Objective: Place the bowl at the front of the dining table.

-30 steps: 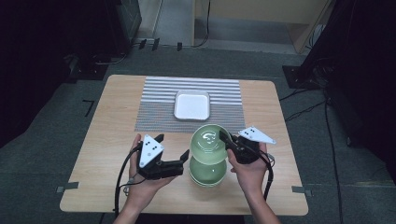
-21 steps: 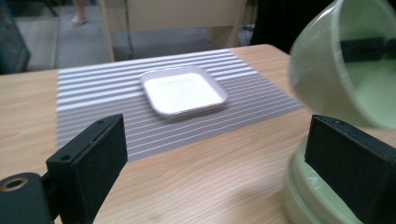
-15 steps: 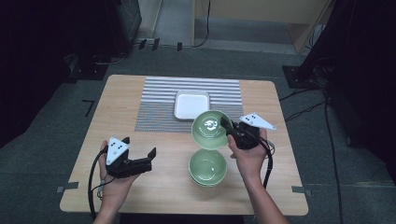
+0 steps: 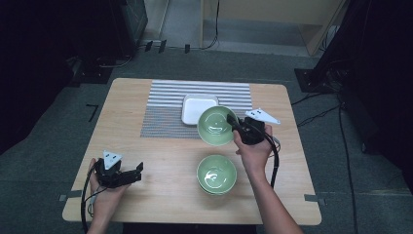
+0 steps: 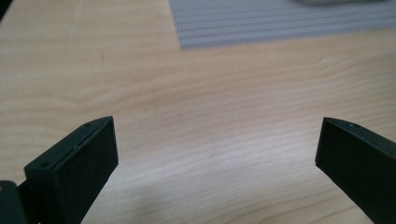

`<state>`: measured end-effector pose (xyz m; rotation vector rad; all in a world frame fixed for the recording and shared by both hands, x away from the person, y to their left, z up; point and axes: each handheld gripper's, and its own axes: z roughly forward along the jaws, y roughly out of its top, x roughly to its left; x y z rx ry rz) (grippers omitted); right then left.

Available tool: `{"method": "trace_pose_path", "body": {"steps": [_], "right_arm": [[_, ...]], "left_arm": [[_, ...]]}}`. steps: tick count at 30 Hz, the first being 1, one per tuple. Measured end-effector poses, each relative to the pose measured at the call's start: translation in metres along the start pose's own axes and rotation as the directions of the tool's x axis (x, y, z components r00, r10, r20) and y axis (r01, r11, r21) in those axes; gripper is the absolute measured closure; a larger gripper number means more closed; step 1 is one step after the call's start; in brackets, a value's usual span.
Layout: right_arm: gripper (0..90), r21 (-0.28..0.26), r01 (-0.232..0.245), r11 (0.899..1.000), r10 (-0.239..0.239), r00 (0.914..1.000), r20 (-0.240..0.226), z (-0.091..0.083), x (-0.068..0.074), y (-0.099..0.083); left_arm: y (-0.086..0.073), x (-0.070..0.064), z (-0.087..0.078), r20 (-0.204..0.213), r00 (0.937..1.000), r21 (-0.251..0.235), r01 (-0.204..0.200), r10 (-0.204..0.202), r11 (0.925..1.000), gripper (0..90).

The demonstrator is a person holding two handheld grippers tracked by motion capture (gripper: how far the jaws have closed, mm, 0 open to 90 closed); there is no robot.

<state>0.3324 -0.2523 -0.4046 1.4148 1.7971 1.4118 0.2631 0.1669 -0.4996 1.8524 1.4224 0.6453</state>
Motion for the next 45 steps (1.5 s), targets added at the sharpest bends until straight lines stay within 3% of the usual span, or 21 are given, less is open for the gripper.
{"method": "trace_pose_path", "body": {"steps": [5, 9, 14, 19, 31, 38, 42, 45], "right_arm": [[83.9, 0.009, -0.005, 1.0, 0.005, 1.0, 0.005, 0.012, -0.004, 0.002], [83.8, 0.016, -0.005, 1.0, 0.005, 1.0, 0.005, 0.021, -0.005, 0.004], [83.8, 0.025, -0.018, 1.0, 0.017, 0.9998, 0.012, 0.031, -0.006, 0.007], [83.9, 0.045, -0.03, 0.999, 0.029, 0.9994, 0.021, 0.043, -0.01, 0.009], [83.9, 0.084, -0.06, 0.995, 0.056, 0.9974, 0.044, 0.072, -0.017, 0.014], [83.9, 0.125, -0.068, 0.99, 0.062, 0.9969, 0.047, 0.094, -0.02, 0.015], [84.0, 0.137, -0.107, 0.985, 0.103, 0.994, 0.038, 0.106, -0.023, 0.016], [84.0, 0.152, -0.103, 0.983, 0.095, 0.994, 0.054, 0.114, -0.024, 0.017]], "left_arm": [[-0.008, 0.01, 0.007, -0.045, 0.999, 0.044, -0.004, 0.006, 0.999, 0.0], [-0.013, 0.014, 0.011, -0.107, 0.9941, 0.059, -0.013, 0.02, 0.9981, 0.0], [-0.013, 0.015, 0.014, -0.105, 0.9942, 0.081, -0.015, 0.024, 0.9966, 0.0], [-0.012, 0.019, 0.016, -0.09, 0.9955, 0.101, 0.04, -0.031, 0.9941, 0.0], [-0.011, 0.019, 0.017, -0.092, 0.9953, 0.102, 0.04, -0.031, 0.994, 0.0], [-0.011, 0.019, 0.017, -0.092, 0.9952, 0.102, 0.041, -0.031, 0.9939, 0.0], [-0.011, 0.019, 0.017, -0.092, 0.9952, 0.102, 0.04, -0.031, 0.9939, 0.0], [-0.011, 0.019, 0.017, -0.092, 0.9952, 0.102, 0.04, -0.031, 0.9939, 0.0]]}}
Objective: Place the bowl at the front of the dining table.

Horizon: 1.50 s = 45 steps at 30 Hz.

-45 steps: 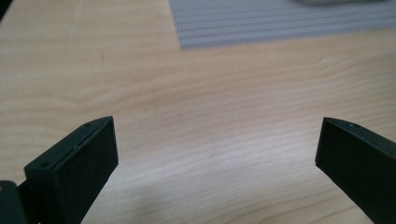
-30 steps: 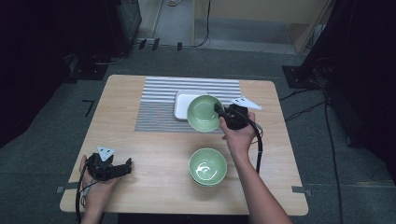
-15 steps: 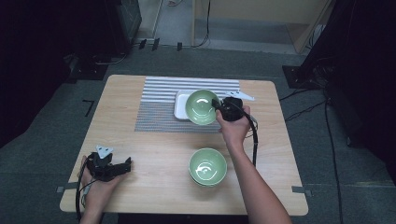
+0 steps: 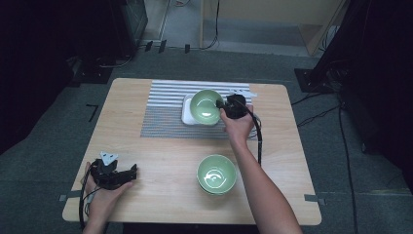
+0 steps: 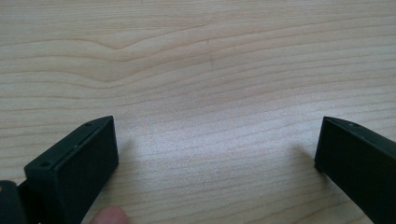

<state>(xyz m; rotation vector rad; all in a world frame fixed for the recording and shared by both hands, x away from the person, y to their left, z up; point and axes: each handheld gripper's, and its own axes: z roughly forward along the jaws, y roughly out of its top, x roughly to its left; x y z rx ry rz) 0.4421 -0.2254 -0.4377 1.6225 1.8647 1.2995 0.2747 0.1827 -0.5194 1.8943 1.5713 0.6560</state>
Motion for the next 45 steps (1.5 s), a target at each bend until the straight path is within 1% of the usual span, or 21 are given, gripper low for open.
{"method": "trace_pose_path", "body": {"steps": [3, 7, 9, 11, 15, 18, 24, 28, 30, 33, 37, 39, 43, 45], "right_arm": [[84.0, 0.022, 0.004, 1.0, -0.004, 1.0, 0.003, 0.008, -0.001, 0.003], [84.0, 0.039, -0.02, 0.999, 0.02, 0.9998, 0.0, 0.016, -0.005, 0.006], [84.0, 0.049, -0.036, 0.998, 0.035, 0.9993, 0.009, 0.02, -0.007, 0.007], [84.0, 0.06, -0.041, 0.997, 0.04, 0.999, 0.02, 0.024, -0.01, 0.008], [84.0, 0.091, -0.027, 0.996, 0.024, 0.9991, 0.036, 0.033, -0.011, 0.009], [84.0, 0.108, -0.028, 0.994, 0.023, 0.9988, 0.043, 0.038, -0.012, 0.009], [84.0, 0.13, -0.057, 0.99, 0.051, 0.9976, 0.047, 0.047, -0.013, 0.009], [84.0, 0.162, -0.081, 0.984, 0.072, 0.9958, 0.056, 0.054, -0.016, 0.01], [84.0, 0.185, -0.102, 0.978, 0.092, 0.994, 0.06, 0.059, -0.016, 0.01], [84.0, 0.222, -0.148, 0.964, 0.135, 0.9882, 0.071, 0.065, -0.016, 0.009], [83.9, 0.272, -0.157, 0.95, 0.136, 0.9863, 0.093, 0.073, -0.014, 0.009], [83.8, 0.291, -0.179, 0.94, 0.152, 0.982, 0.112, 0.077, -0.012, 0.008], [83.7, 0.332, -0.21, 0.919, 0.18, 0.9764, 0.119, 0.082, -0.012, 0.007], [83.5, 0.338, -0.23, 0.913, 0.2, 0.9721, 0.123, 0.084, -0.012, 0.007]], "left_arm": [[0.0, 0.0, 0.0, 0.0, 1.0, 0.0, 0.0, 0.0, 1.0, 0.0], [0.0, 0.0, 0.0, 0.0, 1.0, 0.0, 0.0, 0.0, 1.0, 0.0], [0.0, 0.0, 0.0, 0.0, 1.0, 0.0, 0.0, 0.0, 1.0, 0.0], [0.0, 0.0, 0.0, -0.001, 1.0, 0.0, 0.0, 0.0, 1.0, 0.0], [0.0, 0.0, 0.0, -0.001, 1.0, 0.0, 0.002, -0.002, 1.0, 0.0], [0.0, 0.0, 0.0, -0.001, 1.0, -0.001, 0.002, -0.002, 1.0, 0.0], [0.0, 0.0, 0.0, -0.001, 1.0, 0.0, 0.001, -0.001, 1.0, 0.0], [0.0, 0.0, 0.0, -0.001, 1.0, 0.0, 0.0, 0.0, 1.0, 0.0], [0.0, 0.0, 0.0, -0.001, 1.0, 0.0, 0.0, 0.0, 1.0, 0.0], [0.0, 0.0, 0.0, -0.001, 1.0, -0.001, 0.001, -0.001, 1.0, 0.0], [0.0, 0.0, 0.0, -0.001, 1.0, 0.0, 0.001, -0.001, 1.0, 0.0], [0.0, 0.0, 0.0, -0.001, 1.0, 0.0, 0.001, -0.001, 1.0, 0.0], [0.0, 0.0, 0.0, -0.001, 1.0, -0.001, 0.001, -0.001, 1.0, 0.0], [0.0, 0.0, 0.0, -0.001, 1.0, -0.002, 0.001, -0.001, 1.0, 0.0]]}}
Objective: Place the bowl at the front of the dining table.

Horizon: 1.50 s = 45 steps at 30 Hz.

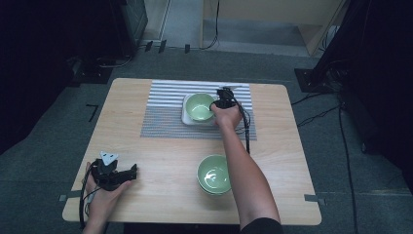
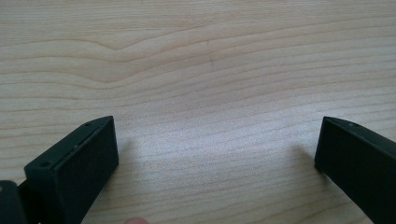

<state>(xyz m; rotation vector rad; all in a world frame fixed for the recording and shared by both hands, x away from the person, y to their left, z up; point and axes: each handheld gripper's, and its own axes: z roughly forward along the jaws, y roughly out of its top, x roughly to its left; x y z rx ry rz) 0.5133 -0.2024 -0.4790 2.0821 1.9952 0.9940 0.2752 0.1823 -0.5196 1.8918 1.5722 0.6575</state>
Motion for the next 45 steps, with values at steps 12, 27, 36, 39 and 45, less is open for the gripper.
{"method": "trace_pose_path", "body": {"steps": [12, 27, 36, 39, 45], "right_arm": [[81.4, 0.046, -0.084, 0.995, 0.085, 0.9963, -0.01, 0.002, -0.002, 0.007], [55.4, -0.093, -0.066, 0.993, 0.058, 0.9947, -0.085, -0.005, -0.011, 0.01], [29.5, -0.175, 0.056, 0.983, -0.058, 0.9983, -0.005, -0.034, -0.01, 0.014], [28.0, -0.215, 0.137, 0.967, -0.137, 0.9904, 0.016, -0.043, -0.009, 0.01], [26.9, -0.251, 0.169, 0.953, -0.169, 0.9853, 0.021, -0.057, -0.008, 0.002]], "left_arm": [[0.0, 0.0, 0.0, 0.001, 1.0, 0.001, 0.0, 0.0, 1.0, 0.0], [0.0, 0.0, 0.0, 0.002, 1.0, 0.001, 0.0, 0.0, 1.0, 0.0], [0.0, 0.0, 0.0, 0.003, 1.0, 0.0, -0.001, 0.001, 1.0, 0.0], [0.0, -0.001, 0.0, 0.004, 1.0, 0.0, -0.001, 0.001, 1.0, 0.0], [0.0, -0.001, 0.0, 0.005, 1.0, 0.0, -0.003, 0.003, 1.0, 0.0]]}}
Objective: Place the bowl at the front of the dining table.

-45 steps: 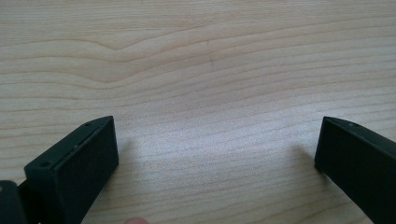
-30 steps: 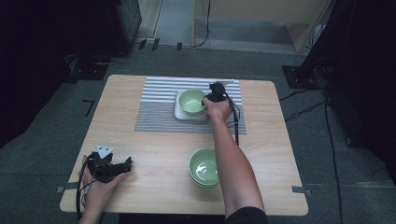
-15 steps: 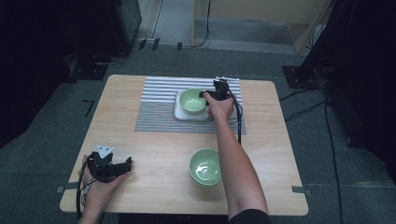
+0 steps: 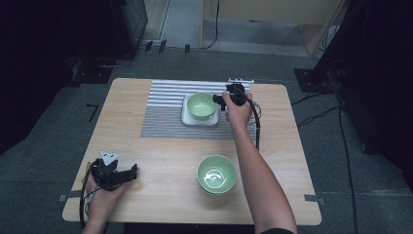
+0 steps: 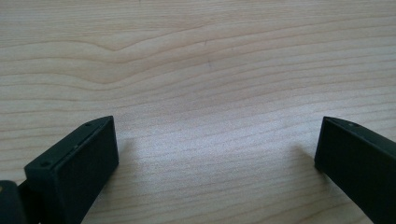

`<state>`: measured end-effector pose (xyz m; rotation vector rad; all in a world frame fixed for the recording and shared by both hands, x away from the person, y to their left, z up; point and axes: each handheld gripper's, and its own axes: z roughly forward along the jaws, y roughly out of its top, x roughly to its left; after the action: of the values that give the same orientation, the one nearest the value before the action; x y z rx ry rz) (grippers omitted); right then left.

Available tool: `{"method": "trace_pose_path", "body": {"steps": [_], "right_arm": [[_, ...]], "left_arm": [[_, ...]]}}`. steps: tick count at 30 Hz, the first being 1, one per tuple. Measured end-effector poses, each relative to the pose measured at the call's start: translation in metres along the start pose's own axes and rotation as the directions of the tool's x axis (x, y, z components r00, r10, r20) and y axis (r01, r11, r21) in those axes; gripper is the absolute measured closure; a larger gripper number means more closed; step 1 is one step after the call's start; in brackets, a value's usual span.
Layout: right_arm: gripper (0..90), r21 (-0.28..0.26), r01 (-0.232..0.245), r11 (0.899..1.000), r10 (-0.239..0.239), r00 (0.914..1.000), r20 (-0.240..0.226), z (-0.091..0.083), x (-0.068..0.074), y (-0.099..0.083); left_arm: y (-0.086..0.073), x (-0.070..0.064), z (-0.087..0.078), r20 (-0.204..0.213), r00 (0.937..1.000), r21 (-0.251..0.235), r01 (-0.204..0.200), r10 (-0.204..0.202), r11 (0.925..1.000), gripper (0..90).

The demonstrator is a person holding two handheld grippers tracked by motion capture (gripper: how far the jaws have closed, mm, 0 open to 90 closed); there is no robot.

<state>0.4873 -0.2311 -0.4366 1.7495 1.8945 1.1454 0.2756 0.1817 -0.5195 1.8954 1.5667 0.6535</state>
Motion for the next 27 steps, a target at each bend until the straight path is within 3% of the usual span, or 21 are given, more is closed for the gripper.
{"method": "trace_pose_path", "body": {"steps": [2, 5, 7, 16, 27], "right_arm": [[22.1, -0.018, 0.013, 1.0, -0.013, 0.9997, -0.021, -0.005, 0.0, -0.004], [17.1, -0.039, 0.057, 0.998, -0.056, 0.998, 0.03, -0.013, 0.002, -0.009], [16.0, -0.05, 0.073, 0.996, -0.071, 0.9967, 0.039, -0.019, 0.003, -0.013], [16.1, -0.092, 0.101, 0.991, -0.098, 0.9947, 0.031, -0.046, -0.001, -0.026], [17.6, -0.134, 0.136, 0.982, -0.13, 0.9899, 0.056, -0.079, -0.013, -0.049]], "left_arm": [[0.0, 0.0, 0.0, 0.0, 1.0, 0.0, 0.0, 0.0, 1.0, 0.0], [0.0, 0.0, 0.0, 0.0, 1.0, 0.0, 0.0, 0.0, 1.0, 0.0], [0.0, 0.0, 0.0, 0.001, 1.0, 0.0, 0.0, 0.0, 1.0, 0.0], [0.0, 0.0, 0.0, 0.002, 1.0, 0.0, -0.001, 0.001, 1.0, 0.0], [0.0, 0.0, 0.0, 0.003, 1.0, 0.001, -0.003, 0.003, 1.0, 0.0]]}}
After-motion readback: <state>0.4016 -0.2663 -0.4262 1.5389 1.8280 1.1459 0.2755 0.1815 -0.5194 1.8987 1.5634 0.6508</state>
